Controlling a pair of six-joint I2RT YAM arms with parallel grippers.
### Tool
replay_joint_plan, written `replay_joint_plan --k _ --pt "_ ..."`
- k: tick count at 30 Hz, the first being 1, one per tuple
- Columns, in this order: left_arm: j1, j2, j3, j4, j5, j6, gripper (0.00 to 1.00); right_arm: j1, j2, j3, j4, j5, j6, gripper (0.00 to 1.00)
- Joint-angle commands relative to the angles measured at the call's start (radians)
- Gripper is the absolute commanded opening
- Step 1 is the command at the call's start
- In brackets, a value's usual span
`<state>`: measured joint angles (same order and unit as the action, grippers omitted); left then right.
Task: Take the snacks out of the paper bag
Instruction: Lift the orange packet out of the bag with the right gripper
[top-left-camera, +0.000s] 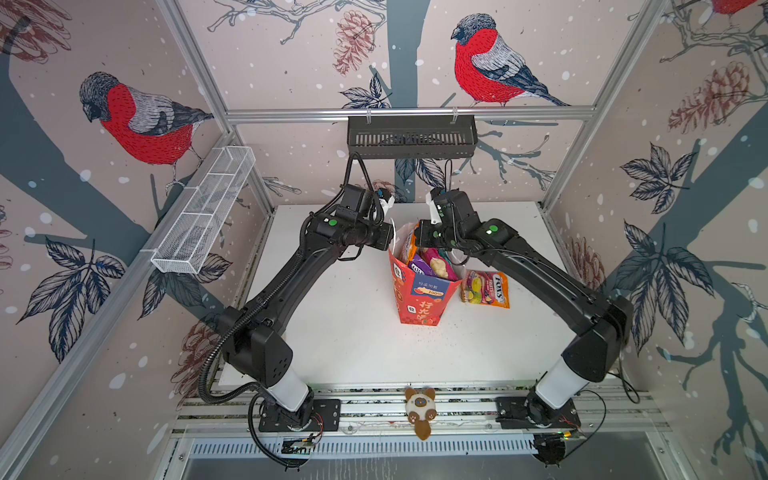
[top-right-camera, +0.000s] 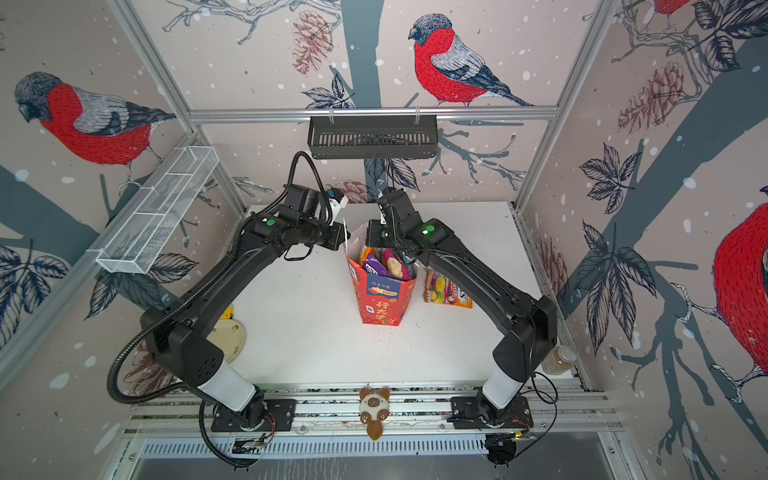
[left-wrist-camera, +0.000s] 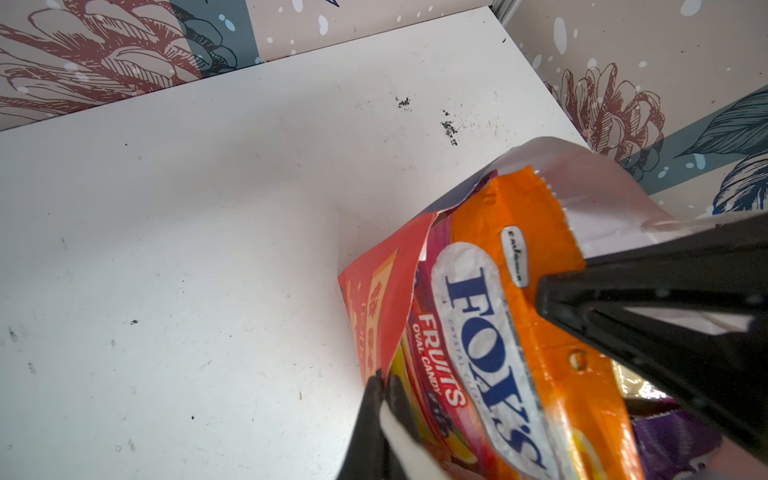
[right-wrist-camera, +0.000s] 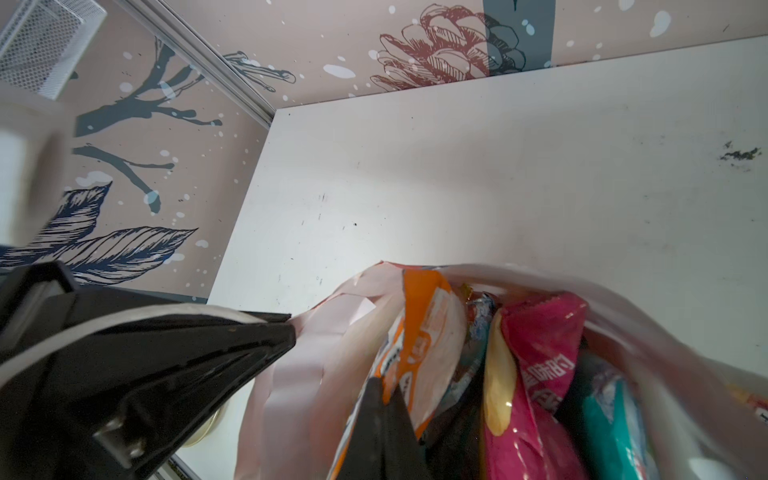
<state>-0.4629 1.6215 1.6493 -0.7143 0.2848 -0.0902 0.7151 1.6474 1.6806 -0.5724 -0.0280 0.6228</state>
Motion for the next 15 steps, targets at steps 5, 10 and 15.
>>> replay_joint_plan --k 5,10,15 --pt "0.001 0.000 -0.004 0.034 -0.008 -0.003 0.02 -0.012 -0.079 -0.019 0.125 -0.081 -0.072 0.00" --pt "0.001 -0.002 -0.012 0.040 -0.006 -0.005 0.01 -0.041 -0.150 -0.044 0.209 -0.228 -0.090 0.00" --pt "0.003 -0.005 -0.015 0.044 -0.007 -0.003 0.01 -0.079 -0.236 -0.074 0.283 -0.320 -0.086 0.00"
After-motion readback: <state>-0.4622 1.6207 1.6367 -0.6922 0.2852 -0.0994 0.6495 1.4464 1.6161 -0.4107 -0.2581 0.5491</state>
